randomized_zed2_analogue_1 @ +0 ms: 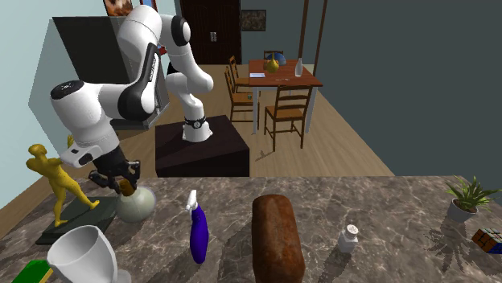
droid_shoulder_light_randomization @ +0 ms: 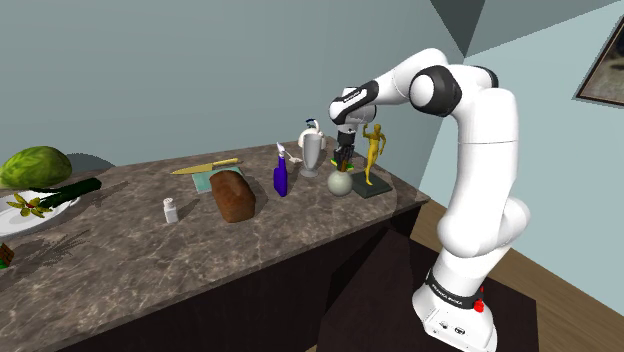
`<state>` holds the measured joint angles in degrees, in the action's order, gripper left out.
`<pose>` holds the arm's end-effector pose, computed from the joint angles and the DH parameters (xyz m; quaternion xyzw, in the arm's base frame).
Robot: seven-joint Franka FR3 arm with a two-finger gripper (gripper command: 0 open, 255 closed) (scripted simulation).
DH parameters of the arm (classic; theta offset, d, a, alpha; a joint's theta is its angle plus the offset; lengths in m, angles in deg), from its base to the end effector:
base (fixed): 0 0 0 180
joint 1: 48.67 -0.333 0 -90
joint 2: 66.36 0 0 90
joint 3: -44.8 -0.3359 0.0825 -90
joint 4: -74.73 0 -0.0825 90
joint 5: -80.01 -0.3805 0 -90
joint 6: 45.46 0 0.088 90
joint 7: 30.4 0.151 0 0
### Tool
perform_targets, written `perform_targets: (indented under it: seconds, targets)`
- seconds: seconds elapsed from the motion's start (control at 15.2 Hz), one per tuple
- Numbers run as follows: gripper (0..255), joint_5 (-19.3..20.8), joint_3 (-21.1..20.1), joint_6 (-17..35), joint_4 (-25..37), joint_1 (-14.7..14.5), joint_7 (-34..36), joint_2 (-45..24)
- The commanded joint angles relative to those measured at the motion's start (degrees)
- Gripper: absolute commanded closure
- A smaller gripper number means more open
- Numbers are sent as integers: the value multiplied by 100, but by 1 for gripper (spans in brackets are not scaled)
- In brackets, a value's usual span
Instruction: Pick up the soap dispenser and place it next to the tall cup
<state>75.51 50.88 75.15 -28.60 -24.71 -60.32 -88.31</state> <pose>0.5557 -0.3093 0.3048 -0.9990 0.0193 0.0276 0.0310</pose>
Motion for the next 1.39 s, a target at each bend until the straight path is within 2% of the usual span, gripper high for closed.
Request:
perform_targets:
  seconds: [0.0,0.13,0.2,0.53,0.79,1.32]
  targets:
    - [255,0,0,3,1,0,0,0]
    - [255,0,0,3,1,0,0,0]
    - [0,0,0,3,0,0,0,1]
    - [0,0,0,4,-1,0,0,1]
    - [0,46,23,-645,409,4,31,242]
    - [0,46,23,-645,409,4,31,242]
